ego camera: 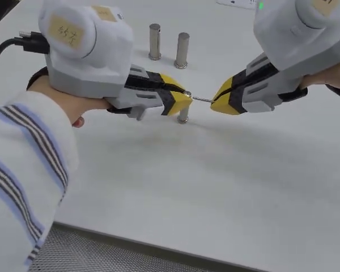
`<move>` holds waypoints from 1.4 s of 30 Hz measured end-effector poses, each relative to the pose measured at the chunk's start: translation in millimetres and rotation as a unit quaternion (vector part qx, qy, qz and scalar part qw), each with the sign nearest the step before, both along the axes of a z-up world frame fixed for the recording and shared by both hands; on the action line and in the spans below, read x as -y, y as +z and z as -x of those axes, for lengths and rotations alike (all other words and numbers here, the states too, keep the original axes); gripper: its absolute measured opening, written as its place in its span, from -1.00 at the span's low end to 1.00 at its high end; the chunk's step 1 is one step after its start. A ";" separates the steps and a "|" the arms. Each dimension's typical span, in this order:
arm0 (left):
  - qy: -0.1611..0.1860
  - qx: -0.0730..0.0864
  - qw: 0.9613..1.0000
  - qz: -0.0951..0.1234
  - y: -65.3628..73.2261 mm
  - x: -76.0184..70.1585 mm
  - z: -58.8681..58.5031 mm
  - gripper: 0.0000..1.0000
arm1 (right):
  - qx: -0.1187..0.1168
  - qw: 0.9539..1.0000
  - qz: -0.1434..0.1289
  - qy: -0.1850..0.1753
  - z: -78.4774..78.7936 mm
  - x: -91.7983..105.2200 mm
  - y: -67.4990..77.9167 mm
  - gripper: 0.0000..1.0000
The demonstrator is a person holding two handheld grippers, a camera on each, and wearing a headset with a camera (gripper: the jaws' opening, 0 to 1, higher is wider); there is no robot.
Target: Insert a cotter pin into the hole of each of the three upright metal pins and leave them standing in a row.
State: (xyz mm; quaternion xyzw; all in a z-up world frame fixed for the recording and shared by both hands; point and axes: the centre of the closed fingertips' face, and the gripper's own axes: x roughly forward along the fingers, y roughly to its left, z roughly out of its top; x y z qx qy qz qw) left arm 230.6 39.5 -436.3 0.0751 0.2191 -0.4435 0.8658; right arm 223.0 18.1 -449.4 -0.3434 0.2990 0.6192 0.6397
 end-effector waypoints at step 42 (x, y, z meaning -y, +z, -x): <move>0.001 -0.015 1.000 0.017 0.4 1.5 0.3 -0.89 | 0.034 0.999 -0.013 0.037 -8.1 -11.0 -4.0 -0.85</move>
